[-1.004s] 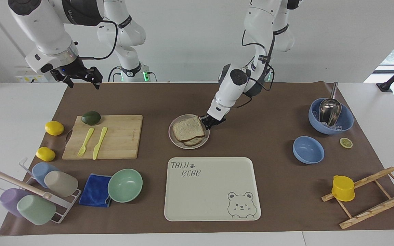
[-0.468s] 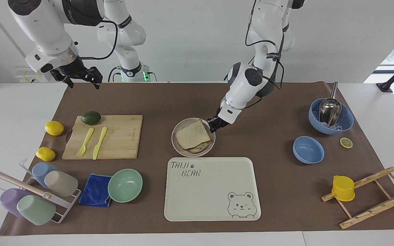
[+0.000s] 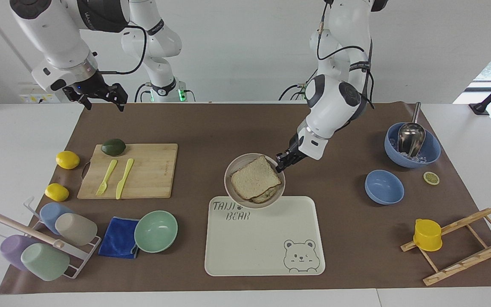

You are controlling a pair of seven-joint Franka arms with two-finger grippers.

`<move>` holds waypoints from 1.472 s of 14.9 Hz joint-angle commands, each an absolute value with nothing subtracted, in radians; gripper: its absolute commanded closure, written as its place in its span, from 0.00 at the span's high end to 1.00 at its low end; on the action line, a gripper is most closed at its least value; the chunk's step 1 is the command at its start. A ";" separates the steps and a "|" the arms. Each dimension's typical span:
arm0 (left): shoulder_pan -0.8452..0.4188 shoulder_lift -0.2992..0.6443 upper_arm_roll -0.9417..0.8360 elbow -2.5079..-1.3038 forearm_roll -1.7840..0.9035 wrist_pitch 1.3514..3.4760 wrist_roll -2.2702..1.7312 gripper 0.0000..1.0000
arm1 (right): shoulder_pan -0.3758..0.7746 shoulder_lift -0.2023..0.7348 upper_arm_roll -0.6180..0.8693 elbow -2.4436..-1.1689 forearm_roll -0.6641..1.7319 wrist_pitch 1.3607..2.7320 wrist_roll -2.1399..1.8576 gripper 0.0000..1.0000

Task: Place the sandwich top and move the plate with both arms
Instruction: 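Slide the plate with the left gripper onto the bear tray, then open the left gripper and release the plate on the tray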

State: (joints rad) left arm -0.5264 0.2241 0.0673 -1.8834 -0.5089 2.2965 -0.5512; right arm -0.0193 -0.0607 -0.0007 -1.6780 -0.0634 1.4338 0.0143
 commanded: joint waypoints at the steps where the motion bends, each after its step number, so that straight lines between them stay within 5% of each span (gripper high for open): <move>1: -0.493 0.311 0.068 -1.763 -0.531 2.264 -0.566 0.00 | -0.037 -0.072 0.005 -1.681 -0.046 1.427 -0.014 1.00; 6: -0.448 0.492 0.071 -1.565 -0.522 2.229 -0.600 0.00 | -0.035 -0.072 0.005 -1.681 -0.046 1.427 -0.014 1.00; 22: -0.451 0.581 0.066 -1.609 -0.423 2.482 -0.453 0.00 | -0.035 -0.072 0.005 -1.681 -0.048 1.427 -0.014 1.00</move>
